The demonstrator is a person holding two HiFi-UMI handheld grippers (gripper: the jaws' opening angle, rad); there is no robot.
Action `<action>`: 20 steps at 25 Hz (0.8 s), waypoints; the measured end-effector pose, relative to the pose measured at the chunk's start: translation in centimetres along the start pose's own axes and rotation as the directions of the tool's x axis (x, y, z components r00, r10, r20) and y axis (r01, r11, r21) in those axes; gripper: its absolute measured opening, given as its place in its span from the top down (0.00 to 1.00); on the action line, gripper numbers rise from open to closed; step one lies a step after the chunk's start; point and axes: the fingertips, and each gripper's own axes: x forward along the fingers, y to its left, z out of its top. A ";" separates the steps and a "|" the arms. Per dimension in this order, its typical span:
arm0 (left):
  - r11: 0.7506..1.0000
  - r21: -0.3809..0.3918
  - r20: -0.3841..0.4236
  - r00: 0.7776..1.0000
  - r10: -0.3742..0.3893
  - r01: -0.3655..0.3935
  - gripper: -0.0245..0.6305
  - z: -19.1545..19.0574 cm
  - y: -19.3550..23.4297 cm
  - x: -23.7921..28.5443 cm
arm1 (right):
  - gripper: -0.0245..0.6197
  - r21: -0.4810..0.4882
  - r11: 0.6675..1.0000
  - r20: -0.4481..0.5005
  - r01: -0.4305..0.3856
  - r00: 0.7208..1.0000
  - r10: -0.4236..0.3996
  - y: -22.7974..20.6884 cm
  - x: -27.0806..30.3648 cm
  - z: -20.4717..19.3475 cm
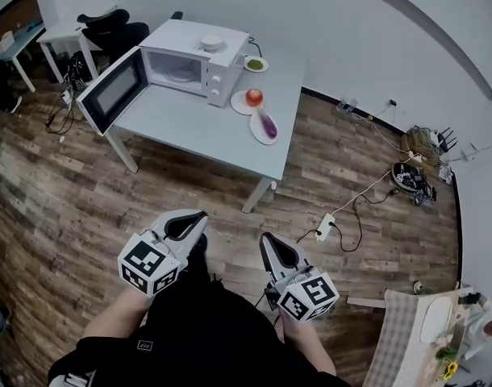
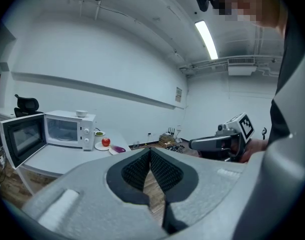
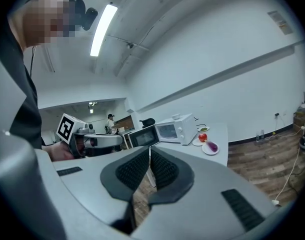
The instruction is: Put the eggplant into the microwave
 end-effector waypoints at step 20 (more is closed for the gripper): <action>0.989 0.051 -0.035 0.990 -0.135 0.136 0.95 4.9 20.6 17.9 | 0.93 0.025 0.992 -0.027 0.120 0.992 -0.119 -12.8 20.2 6.4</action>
